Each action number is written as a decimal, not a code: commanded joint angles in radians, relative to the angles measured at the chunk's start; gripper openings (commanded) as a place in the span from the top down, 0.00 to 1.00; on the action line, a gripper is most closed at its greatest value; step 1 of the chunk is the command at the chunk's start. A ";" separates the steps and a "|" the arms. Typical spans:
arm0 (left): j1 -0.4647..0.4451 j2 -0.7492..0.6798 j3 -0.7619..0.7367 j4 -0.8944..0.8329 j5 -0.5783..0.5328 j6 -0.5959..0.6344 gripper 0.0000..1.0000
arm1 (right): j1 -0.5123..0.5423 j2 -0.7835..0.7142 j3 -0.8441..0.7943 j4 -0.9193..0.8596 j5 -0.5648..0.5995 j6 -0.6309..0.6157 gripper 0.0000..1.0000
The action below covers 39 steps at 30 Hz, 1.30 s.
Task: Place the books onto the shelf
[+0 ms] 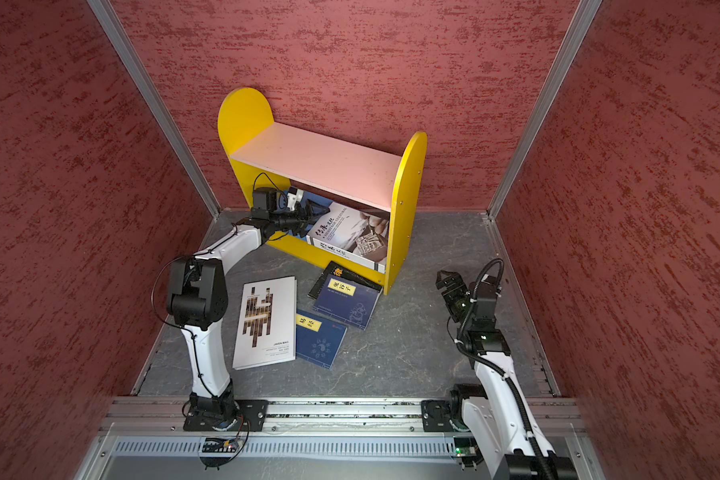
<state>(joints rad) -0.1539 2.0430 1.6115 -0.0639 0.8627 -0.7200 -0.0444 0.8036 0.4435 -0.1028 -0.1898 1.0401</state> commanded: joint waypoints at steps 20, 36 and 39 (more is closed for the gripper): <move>0.027 -0.383 -0.459 -0.064 -0.219 0.028 0.01 | 0.007 0.080 -0.010 0.063 -0.025 -0.012 0.01; -0.250 -0.382 -0.429 -0.090 -0.321 -0.183 0.01 | 0.007 0.114 0.006 0.058 -0.076 -0.052 0.01; -0.272 -0.371 -0.418 -0.062 -0.313 -0.200 0.01 | 0.007 0.097 0.003 0.038 -0.076 -0.062 0.01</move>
<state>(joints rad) -0.4072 1.6489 1.1698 -0.1558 0.5587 -0.8776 -0.0444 0.9226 0.4435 -0.0578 -0.2558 0.9970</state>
